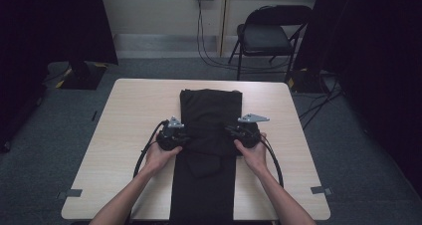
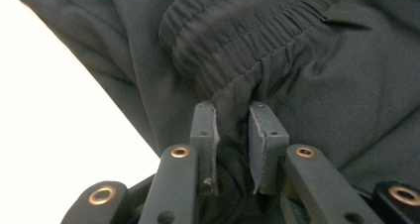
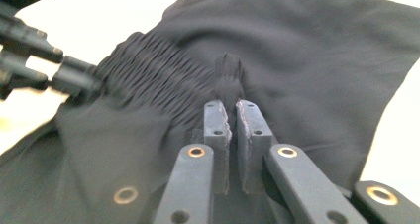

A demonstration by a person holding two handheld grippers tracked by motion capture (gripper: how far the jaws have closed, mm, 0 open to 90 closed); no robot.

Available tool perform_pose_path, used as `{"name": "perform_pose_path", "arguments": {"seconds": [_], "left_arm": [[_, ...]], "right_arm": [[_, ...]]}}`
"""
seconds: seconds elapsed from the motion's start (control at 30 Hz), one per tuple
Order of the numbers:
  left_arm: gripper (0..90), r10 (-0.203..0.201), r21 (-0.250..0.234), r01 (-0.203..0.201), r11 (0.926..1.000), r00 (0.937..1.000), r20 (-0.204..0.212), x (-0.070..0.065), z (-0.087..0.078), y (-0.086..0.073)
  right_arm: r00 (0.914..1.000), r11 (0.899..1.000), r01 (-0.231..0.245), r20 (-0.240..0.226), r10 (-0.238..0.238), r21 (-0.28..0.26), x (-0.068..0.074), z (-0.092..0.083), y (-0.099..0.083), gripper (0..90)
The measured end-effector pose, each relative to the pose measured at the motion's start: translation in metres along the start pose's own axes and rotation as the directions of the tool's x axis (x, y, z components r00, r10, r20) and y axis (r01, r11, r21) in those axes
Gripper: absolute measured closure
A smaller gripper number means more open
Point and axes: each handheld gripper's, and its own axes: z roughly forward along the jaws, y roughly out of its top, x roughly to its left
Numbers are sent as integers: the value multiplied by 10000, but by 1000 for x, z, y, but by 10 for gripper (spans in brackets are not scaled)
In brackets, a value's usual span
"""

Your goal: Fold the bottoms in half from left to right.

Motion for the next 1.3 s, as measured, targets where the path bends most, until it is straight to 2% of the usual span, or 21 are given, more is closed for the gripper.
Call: {"name": "perform_pose_path", "arguments": {"seconds": [0.03,0.1,0.2,0.27,0.37,0.4,0.43,0.47,0.5,0.57,0.6,0.63,0.67,0.8,0.9,0.97,1.03,1.07,1.23,1.27,1.3], "left_arm": [[742,-32,-148,33,9999,10000,57,1,-2,0],[668,-97,-315,99,9995,9999,59,2,-4,3],[558,-678,-1140,692,9911,9976,165,1,-7,11],[488,-655,-925,658,9935,9978,55,-2,-3,16],[462,-501,-565,492,9972,9986,-152,-4,8,19],[496,-542,-427,532,9977,9982,-243,-5,12,19],[534,-383,-187,376,9991,9985,-391,-6,14,19],[563,-188,-6,188,9998,9984,-533,-7,16,17],[597,-84,123,91,9999,9982,-598,-5,17,16],[651,-355,136,360,9993,9988,-335,-1,18,13],[669,-269,211,276,9994,9991,-340,0,17,12],[679,-269,211,276,9994,9991,-340,0,17,12],[699,-266,244,271,9993,9994,-205,0,18,11],[724,-404,147,404,9991,9992,2,3,18,9],[712,-559,69,557,9984,9980,291,6,18,8],[648,-880,47,879,9961,9942,625,11,19,7],[571,-983,67,980,9952,9930,660,14,21,8],[574,-997,-26,1001,9950,9931,615,13,23,8],[737,-565,-29,567,9984,9975,428,6,20,11],[758,-497,-64,500,9987,9980,394,6,20,12],[774,-497,-64,500,9987,9980,394,6,20,12]], "right_arm": [[9997,9998,174,-192,-172,122,3,1,-3,854],[9985,9975,540,-33,-539,456,8,2,-8,855],[9976,9948,676,112,-686,761,9,7,-16,855],[9983,9954,576,49,-582,762,7,10,-18,855],[9980,9947,624,-5,-625,823,7,14,-19,851],[9974,9938,714,1,-717,852,7,14,-19,847],[9976,9940,691,-39,-690,848,7,13,-18,834],[9980,9948,633,-87,-628,802,6,12,-17,794],[9980,9950,638,-31,-637,764,4,11,-16,709],[9981,9958,541,259,-561,733,-1,9,-12,596],[9992,9971,291,262,-310,706,-5,9,-11,524],[9992,9971,291,262,-310,706,-5,9,-11,524],[9993,9969,-36,376,6,781,-12,10,-10,457],[9989,9938,-427,-165,446,1028,-18,20,-13,415],[9979,9922,-572,-238,602,1109,-19,27,-17,442],[9970,9919,-676,-308,712,1074,-21,28,-18,502],[9967,9921,-687,-360,728,1045,-23,29,-19,511],[9967,9921,-685,-356,726,1055,-23,29,-19,511],[9949,9892,-868,-412,922,1184,-27,29,-19,483],[9951,9893,-860,-384,911,1178,-26,30,-19,492],[9956,9892,-817,-350,866,1221,-25,29,-19,561]]}}
